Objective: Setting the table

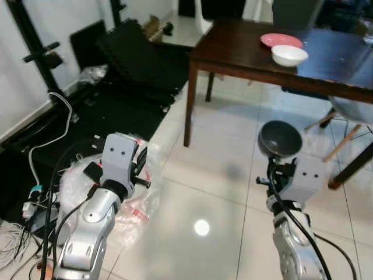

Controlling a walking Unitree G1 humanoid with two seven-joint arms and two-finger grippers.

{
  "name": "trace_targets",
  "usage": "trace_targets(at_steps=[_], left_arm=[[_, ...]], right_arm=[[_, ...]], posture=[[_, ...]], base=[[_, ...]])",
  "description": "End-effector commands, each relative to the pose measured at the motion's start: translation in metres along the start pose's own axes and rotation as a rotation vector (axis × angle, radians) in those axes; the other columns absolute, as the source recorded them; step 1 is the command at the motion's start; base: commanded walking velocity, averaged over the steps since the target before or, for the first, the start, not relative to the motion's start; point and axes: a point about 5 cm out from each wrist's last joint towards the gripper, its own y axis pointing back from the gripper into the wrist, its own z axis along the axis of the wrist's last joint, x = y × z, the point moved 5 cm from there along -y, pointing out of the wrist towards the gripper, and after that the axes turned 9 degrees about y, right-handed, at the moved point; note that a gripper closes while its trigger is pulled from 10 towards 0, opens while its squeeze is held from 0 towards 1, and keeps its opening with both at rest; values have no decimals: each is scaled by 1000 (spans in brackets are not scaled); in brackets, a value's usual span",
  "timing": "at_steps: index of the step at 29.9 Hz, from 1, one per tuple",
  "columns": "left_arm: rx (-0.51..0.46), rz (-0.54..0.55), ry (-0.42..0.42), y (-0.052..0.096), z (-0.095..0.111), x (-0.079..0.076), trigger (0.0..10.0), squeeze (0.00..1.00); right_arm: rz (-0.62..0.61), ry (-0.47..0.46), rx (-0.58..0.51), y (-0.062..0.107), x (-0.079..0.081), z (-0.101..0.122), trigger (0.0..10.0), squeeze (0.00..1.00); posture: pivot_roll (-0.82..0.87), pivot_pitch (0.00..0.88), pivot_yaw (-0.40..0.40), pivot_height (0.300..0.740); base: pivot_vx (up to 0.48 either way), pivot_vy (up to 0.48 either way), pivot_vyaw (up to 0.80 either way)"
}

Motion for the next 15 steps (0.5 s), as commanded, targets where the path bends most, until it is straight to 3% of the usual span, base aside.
trace_targets(at_steps=[1, 15], left_arm=[[-16, -5, -19, 1, 3, 0, 10000, 0], [-53, -4, -19, -1, 14, -1, 10000, 0]], right_arm=[[-14, 9, -16, -1, -4, 5, 8353, 0], [-14, 6, -13, -1, -3, 4, 8235, 0]], posture=[[3, 0, 67, 740], [4, 0, 69, 740]], base=[[0, 0, -800], [0, 0, -800]])
